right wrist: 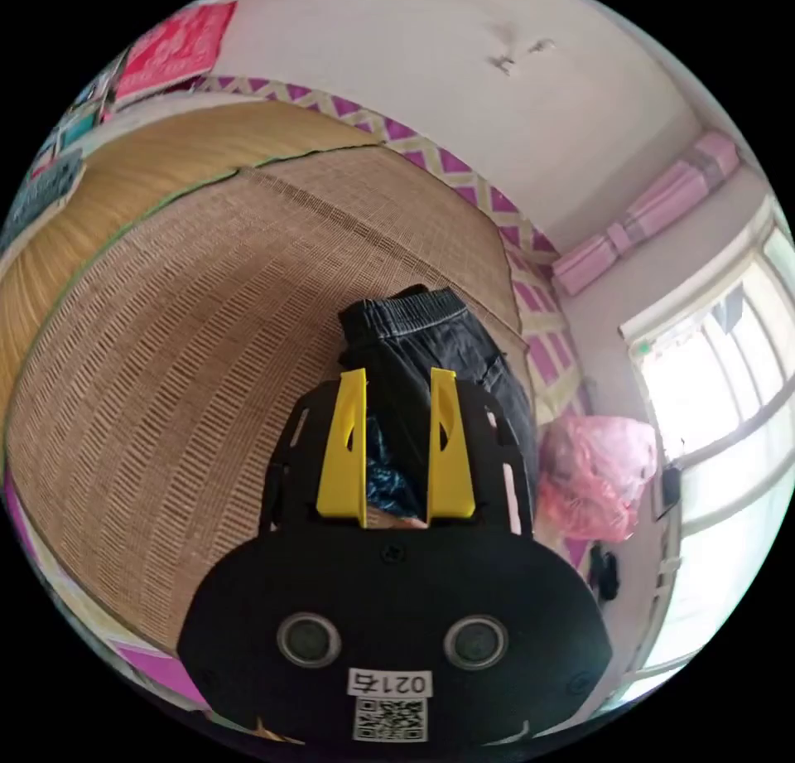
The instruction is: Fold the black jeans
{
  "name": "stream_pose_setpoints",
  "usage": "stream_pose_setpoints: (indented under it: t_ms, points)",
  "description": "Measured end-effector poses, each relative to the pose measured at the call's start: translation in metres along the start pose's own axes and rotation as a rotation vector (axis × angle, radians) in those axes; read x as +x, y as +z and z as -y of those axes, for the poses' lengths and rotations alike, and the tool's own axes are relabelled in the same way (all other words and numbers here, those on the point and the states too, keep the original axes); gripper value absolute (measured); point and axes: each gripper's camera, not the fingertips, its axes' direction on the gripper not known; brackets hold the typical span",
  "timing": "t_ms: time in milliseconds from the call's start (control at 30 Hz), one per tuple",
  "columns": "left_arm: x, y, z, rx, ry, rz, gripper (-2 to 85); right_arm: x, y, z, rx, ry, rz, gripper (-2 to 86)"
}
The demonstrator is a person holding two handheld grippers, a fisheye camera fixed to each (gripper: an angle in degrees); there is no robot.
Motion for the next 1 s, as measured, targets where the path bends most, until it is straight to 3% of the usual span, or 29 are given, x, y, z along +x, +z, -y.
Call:
stream_pose_setpoints:
  t_ms: [233, 433, 500, 567, 667, 833, 1000]
  points:
    - [-0.004, 0.004, -0.001, -0.008, -0.049, -0.048, -1.0, -0.078, 0.045, 0.043, -0.118, -0.278, -0.175, 15.7]
    - [0.007, 0.009, 0.002, -0.031, -0.042, 0.004, -0.9, -0.087, 0.064, 0.046, -0.187, -0.284, -0.354, 10.5]
    - [0.007, 0.007, 0.003, -0.016, -0.047, 0.000, -0.9, -0.057, 0.043, 0.049, -0.155, -0.148, -0.256, 8.3]
    - [0.008, 0.006, 0.004, -0.014, -0.050, -0.012, -0.9, 0.025, -0.001, 0.043, -0.069, 0.141, -0.018, 6.9]
    - [0.008, 0.008, 0.008, -0.031, -0.057, -0.016, -0.9, 0.127, -0.057, 0.017, 0.040, 0.388, 0.142, 6.0]
    - [0.009, 0.006, 0.016, -0.038, -0.069, -0.027, -0.9, 0.222, -0.166, 0.002, 0.121, 0.471, 0.100, 3.0]
    - [0.007, -0.001, 0.021, -0.015, -0.089, -0.051, -0.9, 0.240, -0.293, 0.026, 0.239, 0.380, 0.111, 1.4]
